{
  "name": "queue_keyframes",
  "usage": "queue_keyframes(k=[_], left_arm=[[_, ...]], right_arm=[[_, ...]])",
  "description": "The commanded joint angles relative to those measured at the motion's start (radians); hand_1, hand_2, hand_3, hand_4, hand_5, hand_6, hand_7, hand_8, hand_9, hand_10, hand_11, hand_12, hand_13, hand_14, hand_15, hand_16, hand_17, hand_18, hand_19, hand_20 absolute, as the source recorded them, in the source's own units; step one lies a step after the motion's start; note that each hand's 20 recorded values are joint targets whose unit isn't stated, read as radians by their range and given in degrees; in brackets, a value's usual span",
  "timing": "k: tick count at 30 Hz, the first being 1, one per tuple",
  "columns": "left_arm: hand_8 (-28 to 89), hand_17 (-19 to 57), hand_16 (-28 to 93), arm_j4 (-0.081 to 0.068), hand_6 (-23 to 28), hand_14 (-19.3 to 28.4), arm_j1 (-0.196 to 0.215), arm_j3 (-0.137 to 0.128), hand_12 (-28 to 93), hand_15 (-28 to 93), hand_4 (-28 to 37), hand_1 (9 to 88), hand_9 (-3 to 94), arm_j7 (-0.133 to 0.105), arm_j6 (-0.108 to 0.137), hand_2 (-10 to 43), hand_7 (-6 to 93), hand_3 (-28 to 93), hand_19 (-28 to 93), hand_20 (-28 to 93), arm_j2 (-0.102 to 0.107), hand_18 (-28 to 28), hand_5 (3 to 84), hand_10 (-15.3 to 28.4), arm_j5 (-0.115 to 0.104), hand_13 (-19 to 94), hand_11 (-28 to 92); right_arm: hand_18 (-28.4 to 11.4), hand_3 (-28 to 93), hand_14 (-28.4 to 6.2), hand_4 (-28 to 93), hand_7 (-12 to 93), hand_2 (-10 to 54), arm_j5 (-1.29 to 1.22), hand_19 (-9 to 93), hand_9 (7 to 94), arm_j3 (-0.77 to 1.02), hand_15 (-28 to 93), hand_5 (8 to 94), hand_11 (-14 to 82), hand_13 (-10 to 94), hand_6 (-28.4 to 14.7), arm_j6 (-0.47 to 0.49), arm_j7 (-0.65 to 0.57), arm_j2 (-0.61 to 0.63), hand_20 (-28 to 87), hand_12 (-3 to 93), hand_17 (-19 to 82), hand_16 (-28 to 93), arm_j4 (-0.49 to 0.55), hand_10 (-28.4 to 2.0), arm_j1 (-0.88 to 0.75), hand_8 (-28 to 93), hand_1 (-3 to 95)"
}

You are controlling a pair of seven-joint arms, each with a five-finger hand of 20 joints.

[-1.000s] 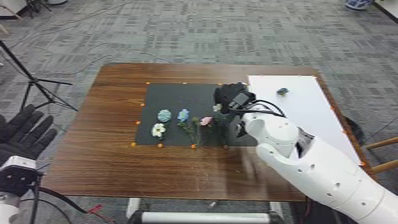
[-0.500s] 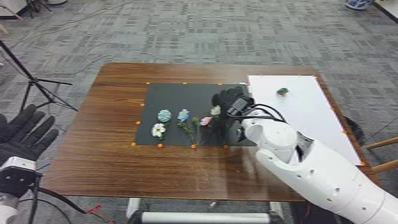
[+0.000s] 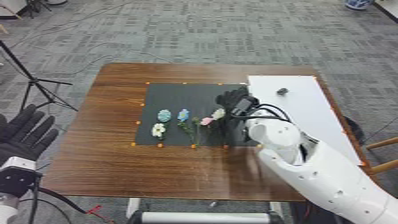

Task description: Arrange flowers

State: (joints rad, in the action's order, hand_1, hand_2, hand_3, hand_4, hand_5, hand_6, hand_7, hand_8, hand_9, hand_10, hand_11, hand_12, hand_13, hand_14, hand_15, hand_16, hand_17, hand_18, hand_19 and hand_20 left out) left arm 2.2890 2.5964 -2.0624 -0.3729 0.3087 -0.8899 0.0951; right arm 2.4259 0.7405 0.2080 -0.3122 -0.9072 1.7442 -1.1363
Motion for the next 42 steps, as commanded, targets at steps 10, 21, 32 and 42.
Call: queue_keyframes(k=[10,21,32,42], left_arm=[[-7,-3.7,0,-0.002,7.3,13.1,0.006,0.013,14,24,-28.3,24.8,30.4,-0.018,0.023,15.6,11.4,69,16,13,0.008,11.4,36.8,12.0,-0.019,23,14],[-7,-3.6,-1,-0.002,7.3,13.1,0.018,-0.007,14,23,-28.3,25.0,30.6,0.008,-0.023,15.1,11.8,69,16,13,0.007,11.5,37.0,11.8,0.021,23,14],[-7,-3.6,0,-0.003,7.3,13.1,0.024,0.002,14,23,-28.3,25.1,30.6,0.004,-0.017,15.0,11.5,69,16,13,0.01,11.5,37.0,11.6,0.018,23,14],[-7,-3.6,0,0.002,7.2,13.2,0.023,0.026,14,23,-28.3,25.4,31.0,-0.035,0.009,15.2,11.9,69,16,13,0.022,11.5,37.5,11.7,-0.003,23,14]], right_arm=[[-25.0,81,-16.3,-28,12,-9.5,0.022,71,38.3,0.228,73,41.4,12.6,46,-6.0,-0.027,-0.123,0.046,36,16.5,22,22,-0.012,-19.5,-0.042,-11,48.1],[-24.9,81,-16.0,-28,11,-9.5,-0.018,72,39.4,0.213,74,43.7,12.2,47,-5.9,0.064,-0.171,0.026,37,15.1,22,22,-0.186,-18.1,0.043,-10,48.5],[-24.2,80,-13.7,-28,13,-9.5,-0.022,73,41.9,0.136,72,45.7,13.9,51,-5.3,-0.051,-0.154,0.009,37,13.0,24,25,-0.327,-15.1,0.116,-11,49.6],[-23.0,76,-10.9,-28,15,-9.5,-0.01,72,43.9,0.117,68,47.3,14.0,53,-3.0,-0.061,-0.086,0.008,36,11.8,24,31,-0.386,-12.9,0.14,-13,51.8]])
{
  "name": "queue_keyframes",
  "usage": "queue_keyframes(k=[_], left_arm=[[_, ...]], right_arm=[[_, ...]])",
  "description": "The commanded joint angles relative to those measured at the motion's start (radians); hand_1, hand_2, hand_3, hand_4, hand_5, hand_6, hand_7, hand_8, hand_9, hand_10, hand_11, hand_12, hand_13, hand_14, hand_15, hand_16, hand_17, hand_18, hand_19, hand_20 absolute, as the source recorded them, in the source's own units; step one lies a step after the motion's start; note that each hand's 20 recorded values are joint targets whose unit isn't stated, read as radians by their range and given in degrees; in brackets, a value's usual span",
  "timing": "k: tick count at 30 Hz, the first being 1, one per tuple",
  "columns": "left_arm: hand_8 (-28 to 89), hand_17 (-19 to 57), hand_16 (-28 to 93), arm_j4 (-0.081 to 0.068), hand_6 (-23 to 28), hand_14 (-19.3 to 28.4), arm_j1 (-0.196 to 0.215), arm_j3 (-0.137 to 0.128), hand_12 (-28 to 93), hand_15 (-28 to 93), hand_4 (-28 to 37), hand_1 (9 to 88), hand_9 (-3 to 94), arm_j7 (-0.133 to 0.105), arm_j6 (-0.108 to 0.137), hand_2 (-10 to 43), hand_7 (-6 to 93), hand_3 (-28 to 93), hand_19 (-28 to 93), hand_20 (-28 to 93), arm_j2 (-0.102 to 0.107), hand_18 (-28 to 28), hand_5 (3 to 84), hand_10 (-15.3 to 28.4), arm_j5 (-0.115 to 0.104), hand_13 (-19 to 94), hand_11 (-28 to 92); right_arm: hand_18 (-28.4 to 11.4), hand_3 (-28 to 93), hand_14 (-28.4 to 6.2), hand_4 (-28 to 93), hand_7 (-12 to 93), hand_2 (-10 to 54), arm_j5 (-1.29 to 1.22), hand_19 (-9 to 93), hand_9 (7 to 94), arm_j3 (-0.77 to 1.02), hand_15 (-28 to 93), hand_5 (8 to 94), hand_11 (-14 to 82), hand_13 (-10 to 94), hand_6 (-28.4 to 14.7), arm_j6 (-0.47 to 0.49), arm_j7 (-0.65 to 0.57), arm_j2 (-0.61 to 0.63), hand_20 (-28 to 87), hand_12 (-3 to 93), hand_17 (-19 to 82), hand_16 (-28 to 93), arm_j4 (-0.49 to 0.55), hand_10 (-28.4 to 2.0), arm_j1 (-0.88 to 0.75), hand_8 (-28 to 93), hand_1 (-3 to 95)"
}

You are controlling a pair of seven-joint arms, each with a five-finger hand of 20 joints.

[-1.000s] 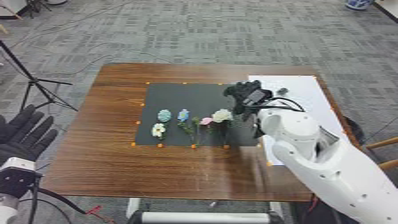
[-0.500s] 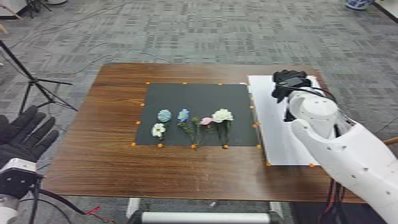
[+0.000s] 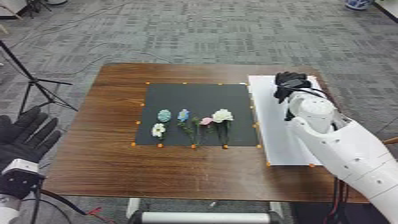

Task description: Arrange flowers

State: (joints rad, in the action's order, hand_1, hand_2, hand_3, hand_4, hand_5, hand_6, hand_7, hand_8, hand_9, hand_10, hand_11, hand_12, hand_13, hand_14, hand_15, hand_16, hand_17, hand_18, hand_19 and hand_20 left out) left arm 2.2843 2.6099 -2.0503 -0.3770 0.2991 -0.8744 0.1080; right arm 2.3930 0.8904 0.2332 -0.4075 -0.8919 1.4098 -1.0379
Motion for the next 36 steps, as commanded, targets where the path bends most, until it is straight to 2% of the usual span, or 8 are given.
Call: queue_keyframes(k=[1,5,12,14,20,24,26,36], left_arm=[[-7,-3.6,0,0.007,7.2,13.2,0.01,0.014,14,24,-28.3,25.4,31.0,-0.032,0.016,15.3,12.0,69,16,13,0.006,11.5,37.5,11.7,-0.015,23,14],[-7,-3.6,0,0.007,7.3,13.2,0.011,0.018,14,24,-28.3,25.4,31.2,-0.034,0.018,15.5,12.3,69,16,13,0.008,11.5,37.7,11.7,-0.019,24,14],[-7,-3.5,-1,0.003,7.3,13.2,0.005,0.018,14,25,-28.3,25.4,31.3,-0.024,0.008,15.6,12.4,69,16,13,0.009,11.5,37.8,11.7,-0.007,24,15],[-7,-3.5,-1,0.006,7.3,13.2,0.019,0.015,14,24,-28.3,25.4,31.3,-0.041,0.01,15.6,12.4,69,16,13,0.023,11.5,37.8,11.7,-0.023,24,15],[-7,-3.5,-1,0.003,7.3,13.1,0.003,0.009,14,24,-28.3,25.5,31.3,-0.027,0.012,15.5,12.3,69,17,13,0.004,11.5,37.7,11.7,-0.011,24,15],[-7,-3.5,-1,0.006,7.3,13.2,0.007,-0.001,14,24,-28.3,25.5,31.3,-0.029,0.022,15.6,12.3,69,17,13,0.01,11.5,37.7,11.8,-0.02,24,15],[-7,-3.5,-1,0.007,7.4,13.2,0.011,-0.006,14,24,-28.3,25.6,31.3,-0.029,0.022,15.6,12.3,69,17,13,0.006,11.5,37.8,11.8,-0.021,24,15],[-7,-3.5,-1,0.013,7.4,13.2,0.03,-0.018,14,24,-28.3,25.5,31.2,-0.036,0.019,15.8,12.4,69,17,13,-0.003,11.5,37.7,12.1,-0.023,24,15]], right_arm=[[-22.9,75,-10.6,-28,15,-9.5,0.025,72,43.9,-0.031,68,47.3,13.9,53,-2.9,-0.085,0.012,-0.009,36,11.7,24,31,-0.057,-12.8,0.041,-13,52.3],[-22.6,74,-9.8,-28,16,-9.5,0.012,72,44.0,-0.066,66,47.3,13.9,54,-2.6,-0.099,-0.032,-0.014,36,11.7,25,33,-0.084,-12.6,0.06,-13,53.6],[-23.2,69,-7.8,-28,17,-9.5,-0.019,73,56.0,-0.093,61,55.7,16.0,58,-0.7,-0.084,-0.077,-0.015,37,13.2,27,37,-0.1,-10.9,0.062,-14,57.9],[-23.1,68,-7.2,-28,17,-9.5,-0.014,73,58.2,-0.095,60,57.5,16.6,59,-0.2,-0.092,-0.077,-0.015,37,13.6,27,38,-0.1,-9.6,0.058,-14,59.0],[-23.0,67,-6.8,-28,19,-9.5,-0.023,74,65.6,-0.122,58,61.9,18.2,62,0.9,-0.108,-0.084,-0.016,38,15.4,28,41,-0.112,-9.6,0.063,-14,59.9],[-22.9,65,-6.9,-28,20,-9.5,-0.029,75,77.1,-0.129,60,65.3,9.8,64,1.3,-0.154,-0.091,-0.011,40,34.5,29,43,-0.113,-6.9,0.048,-12,61.6],[-22.7,64,-6.9,-28,22,-9.5,-0.029,75,80.1,-0.128,61,68.2,12.2,65,1.2,-0.169,-0.095,-0.006,40,40.2,29,45,-0.104,-6.3,0.04,-4,62.3],[-23.0,67,-7.5,-28,27,-9.5,-0.035,76,82.5,-0.017,65,70.2,18.2,68,1.2,-0.22,-0.096,0.098,41,49.4,31,46,0.167,-6.1,-0.111,-1,64.0]])
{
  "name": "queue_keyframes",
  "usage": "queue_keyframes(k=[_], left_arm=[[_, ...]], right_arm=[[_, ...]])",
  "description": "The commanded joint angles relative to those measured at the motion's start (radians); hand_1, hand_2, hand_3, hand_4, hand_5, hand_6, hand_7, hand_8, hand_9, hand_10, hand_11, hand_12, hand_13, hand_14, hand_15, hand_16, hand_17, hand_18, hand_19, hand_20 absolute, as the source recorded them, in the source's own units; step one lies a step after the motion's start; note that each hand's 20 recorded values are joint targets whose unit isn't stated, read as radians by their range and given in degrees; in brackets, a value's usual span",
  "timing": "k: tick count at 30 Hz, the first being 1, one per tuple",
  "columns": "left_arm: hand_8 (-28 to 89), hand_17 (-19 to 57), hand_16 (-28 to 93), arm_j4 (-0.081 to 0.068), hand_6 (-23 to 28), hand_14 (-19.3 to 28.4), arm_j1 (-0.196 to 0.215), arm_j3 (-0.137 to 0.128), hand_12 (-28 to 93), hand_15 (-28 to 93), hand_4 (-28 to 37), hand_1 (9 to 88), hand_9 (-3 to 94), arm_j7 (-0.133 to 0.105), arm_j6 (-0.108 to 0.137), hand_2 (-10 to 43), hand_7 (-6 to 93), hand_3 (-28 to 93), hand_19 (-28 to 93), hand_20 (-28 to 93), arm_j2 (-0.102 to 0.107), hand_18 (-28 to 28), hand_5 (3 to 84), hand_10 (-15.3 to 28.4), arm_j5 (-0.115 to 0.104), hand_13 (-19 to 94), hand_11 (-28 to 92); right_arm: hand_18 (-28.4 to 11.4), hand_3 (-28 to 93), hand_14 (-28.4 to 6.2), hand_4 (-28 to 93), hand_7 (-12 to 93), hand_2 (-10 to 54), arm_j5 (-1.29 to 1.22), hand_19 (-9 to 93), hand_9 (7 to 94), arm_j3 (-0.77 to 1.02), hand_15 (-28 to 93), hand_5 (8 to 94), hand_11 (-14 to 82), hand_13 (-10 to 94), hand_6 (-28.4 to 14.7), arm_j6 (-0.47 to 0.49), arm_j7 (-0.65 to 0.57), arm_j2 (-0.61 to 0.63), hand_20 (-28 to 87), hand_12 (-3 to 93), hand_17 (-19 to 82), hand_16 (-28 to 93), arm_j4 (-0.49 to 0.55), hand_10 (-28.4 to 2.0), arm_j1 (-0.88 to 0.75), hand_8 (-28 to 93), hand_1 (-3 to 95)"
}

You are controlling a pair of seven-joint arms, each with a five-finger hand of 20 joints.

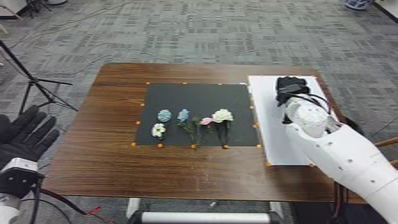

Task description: Arrange flowers

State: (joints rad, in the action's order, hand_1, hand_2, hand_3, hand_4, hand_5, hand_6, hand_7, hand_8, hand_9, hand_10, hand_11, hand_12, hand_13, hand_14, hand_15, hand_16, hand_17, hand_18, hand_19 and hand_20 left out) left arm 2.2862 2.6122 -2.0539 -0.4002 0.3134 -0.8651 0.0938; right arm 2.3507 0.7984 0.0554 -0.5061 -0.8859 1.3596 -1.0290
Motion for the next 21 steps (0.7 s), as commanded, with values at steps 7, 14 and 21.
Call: queue_keyframes(k=[7,14,21], left_arm=[[-7,-3.5,-1,0.002,7.4,13.1,0.009,-0.02,14,24,-28.3,25.5,31.3,-0.002,0.004,15.8,12.4,69,17,13,-0.005,11.5,37.7,12.1,-0.008,24,15],[-7,-3.5,-1,-0.016,7.3,13.2,-0.031,-0.052,14,25,-28.3,25.5,31.2,0.03,0.0,15.9,12.4,69,17,13,0.004,11.5,37.7,12.1,0.041,24,15],[-7,-3.6,-1,-0.024,7.3,13.2,-0.057,-0.022,14,25,-28.3,25.4,31.1,0.041,0.005,16.1,12.1,69,17,13,-0.007,11.4,37.5,12.1,0.054,23,15]], right_arm=[[-23.3,67,-7.7,-28,27,-9.5,-0.026,76,82.2,0.219,65,70.6,18.2,68,0.9,-0.024,0.024,0.101,42,50.1,31,47,0.422,-6.4,-0.312,-1,64.0],[-23.5,68,-7.8,-28,27,-9.5,-0.021,76,82.3,0.243,65,70.7,18.2,67,0.7,-0.012,0.066,0.122,42,50.1,31,47,0.562,-6.7,-0.44,-1,63.5],[-23.6,68,-8.1,-28,26,-9.5,-0.015,76,82.6,0.2,65,70.9,18.4,67,0.6,-0.035,0.079,0.056,42,50.0,31,47,0.547,-6.8,-0.45,0,63.5]])
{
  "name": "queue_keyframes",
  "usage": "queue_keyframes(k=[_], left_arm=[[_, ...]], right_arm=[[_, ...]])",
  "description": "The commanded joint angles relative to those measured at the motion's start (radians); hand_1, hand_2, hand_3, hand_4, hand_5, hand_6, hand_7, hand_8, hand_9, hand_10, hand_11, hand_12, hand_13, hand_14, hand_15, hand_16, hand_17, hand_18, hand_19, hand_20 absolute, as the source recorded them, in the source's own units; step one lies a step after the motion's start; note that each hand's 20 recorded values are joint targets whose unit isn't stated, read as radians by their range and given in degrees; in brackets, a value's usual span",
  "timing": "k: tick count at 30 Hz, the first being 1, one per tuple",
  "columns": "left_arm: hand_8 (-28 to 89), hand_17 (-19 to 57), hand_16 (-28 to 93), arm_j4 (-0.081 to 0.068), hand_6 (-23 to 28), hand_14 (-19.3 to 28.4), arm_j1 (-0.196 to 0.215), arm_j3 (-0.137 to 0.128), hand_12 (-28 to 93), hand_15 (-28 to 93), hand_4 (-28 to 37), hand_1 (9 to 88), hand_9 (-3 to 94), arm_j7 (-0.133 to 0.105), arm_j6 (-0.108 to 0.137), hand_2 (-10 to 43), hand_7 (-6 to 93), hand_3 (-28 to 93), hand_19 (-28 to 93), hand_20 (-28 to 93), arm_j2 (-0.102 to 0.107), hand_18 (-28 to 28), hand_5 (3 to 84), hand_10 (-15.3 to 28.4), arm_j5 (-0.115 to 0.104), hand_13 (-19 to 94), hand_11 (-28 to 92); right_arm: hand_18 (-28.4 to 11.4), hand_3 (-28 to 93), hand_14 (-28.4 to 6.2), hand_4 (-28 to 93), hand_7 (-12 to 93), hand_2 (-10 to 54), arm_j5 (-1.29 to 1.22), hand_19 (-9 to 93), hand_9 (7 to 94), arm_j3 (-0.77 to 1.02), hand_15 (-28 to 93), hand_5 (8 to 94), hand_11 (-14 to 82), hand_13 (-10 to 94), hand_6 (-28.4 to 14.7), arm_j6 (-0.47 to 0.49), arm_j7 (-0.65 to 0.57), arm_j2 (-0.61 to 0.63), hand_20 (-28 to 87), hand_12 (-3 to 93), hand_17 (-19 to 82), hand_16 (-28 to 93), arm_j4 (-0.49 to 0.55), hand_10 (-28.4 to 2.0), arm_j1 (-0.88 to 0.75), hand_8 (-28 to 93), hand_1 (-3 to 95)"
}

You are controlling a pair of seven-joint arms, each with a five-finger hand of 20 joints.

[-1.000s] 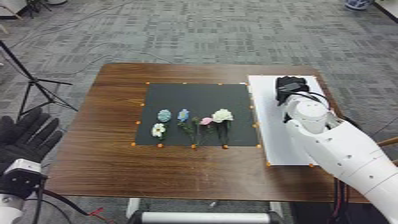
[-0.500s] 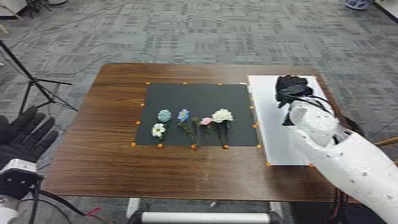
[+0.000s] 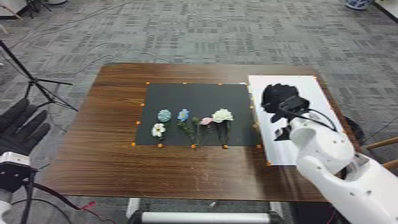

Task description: Arrange flowers

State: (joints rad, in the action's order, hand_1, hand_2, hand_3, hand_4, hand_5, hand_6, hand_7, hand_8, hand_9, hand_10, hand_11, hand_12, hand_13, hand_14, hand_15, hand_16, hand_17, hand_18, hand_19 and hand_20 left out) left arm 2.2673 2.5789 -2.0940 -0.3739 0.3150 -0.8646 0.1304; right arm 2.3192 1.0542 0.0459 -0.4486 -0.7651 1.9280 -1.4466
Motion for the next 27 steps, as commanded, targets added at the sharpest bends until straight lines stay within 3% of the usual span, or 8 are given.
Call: queue_keyframes(k=[1,6,13,14,15,17,21,27], left_arm=[[-7,-3.6,-1,-0.007,7.4,13.2,-0.026,0.02,14,25,-28.3,25.4,31.1,0.013,0.005,16.1,12.1,68,17,13,-0.005,11.5,37.5,12.1,0.018,23,15],[-7,-3.6,-1,-0.008,7.4,13.3,-0.029,0.022,14,24,-28.3,25.3,31.0,0.004,0.009,16.1,12.0,69,17,13,-0.004,11.5,37.6,12.2,0.016,23,14],[-7,-3.6,-1,-0.002,7.4,13.2,-0.02,0.022,14,24,-28.3,25.3,31.0,0.007,0.012,16.1,12.0,69,17,13,-0.02,11.5,37.6,12.0,0.02,23,14],[-7,-3.6,-1,0.001,7.4,13.2,-0.022,0.024,14,24,-28.3,25.4,31.0,0.018,0.017,16.1,12.0,69,17,13,-0.021,11.5,37.6,12.0,0.025,23,14],[-7,-3.6,-1,0.0,7.4,13.2,-0.019,0.024,14,24,-28.3,25.4,31.1,0.016,0.008,16.1,12.0,68,17,13,-0.022,11.5,37.6,12.1,0.026,23,14],[-7,-3.6,-1,0.001,7.4,13.2,-0.018,0.031,14,24,-28.3,25.4,31.1,0.008,0.013,16.1,12.0,68,17,13,-0.017,11.5,37.6,12.1,0.016,23,14],[-7,-3.6,-1,0.002,7.4,13.3,-0.019,0.032,14,24,-28.3,25.5,31.0,0.014,0.01,16.2,12.0,68,17,13,-0.024,11.4,37.6,12.3,0.023,23,14],[-7,-3.5,-1,0.003,7.8,13.2,-0.017,0.027,14,24,-28.3,25.6,30.8,0.014,0.006,16.3,11.6,69,17,13,-0.028,11.4,36.7,12.1,0.032,23,14]], right_arm=[[-23.6,68,-8.1,-28,26,-9.5,0.02,76,82.6,-0.065,66,71.0,18.5,67,0.6,-0.028,0.023,-0.065,42,50.1,31,47,-0.02,-6.7,-0.029,0,63.5],[-23.6,68,-8.1,-28,26,-9.5,0.04,76,82.5,-0.083,66,71.1,18.6,67,0.5,-0.02,0.038,-0.083,42,50.2,31,47,-0.019,-6.7,-0.02,0,63.6],[-23.6,68,-8.1,-28,26,-9.5,0.045,76,82.4,-0.108,66,70.8,18.6,67,0.6,-0.017,0.039,-0.106,42,50.0,31,47,-0.028,-6.8,-0.009,0,63.6],[-23.6,68,-8.1,-28,26,-9.5,0.056,76,82.2,-0.113,66,70.8,18.6,67,0.6,-0.026,0.037,-0.108,42,50.0,31,47,-0.03,-6.7,-0.013,0,63.5],[-23.6,68,-8.0,-28,26,-9.5,0.076,76,81.8,-0.122,66,70.7,18.3,67,0.5,-0.04,0.039,-0.107,42,49.8,31,47,-0.035,-6.8,-0.01,0,63.5],[-23.5,69,-7.9,-28,25,-9.5,0.091,76,80.8,-0.126,66,69.1,17.2,66,0.5,-0.036,0.044,-0.107,41,48.5,30,47,-0.033,-7.0,-0.014,-1,63.2],[-23.4,68,-7.9,-28,24,-9.5,0.092,76,80.0,-0.136,66,68.5,16.6,66,0.4,-0.026,0.055,-0.111,41,47.8,30,48,-0.034,-7.0,-0.016,-1,62.8],[-23.7,67,-9.6,-28,21,-9.5,0.074,75,74.8,-0.135,67,65.8,12.5,63,0.2,-0.021,0.057,-0.108,40,41.4,28,46,-0.029,-8.3,-0.021,-10,59.7]])
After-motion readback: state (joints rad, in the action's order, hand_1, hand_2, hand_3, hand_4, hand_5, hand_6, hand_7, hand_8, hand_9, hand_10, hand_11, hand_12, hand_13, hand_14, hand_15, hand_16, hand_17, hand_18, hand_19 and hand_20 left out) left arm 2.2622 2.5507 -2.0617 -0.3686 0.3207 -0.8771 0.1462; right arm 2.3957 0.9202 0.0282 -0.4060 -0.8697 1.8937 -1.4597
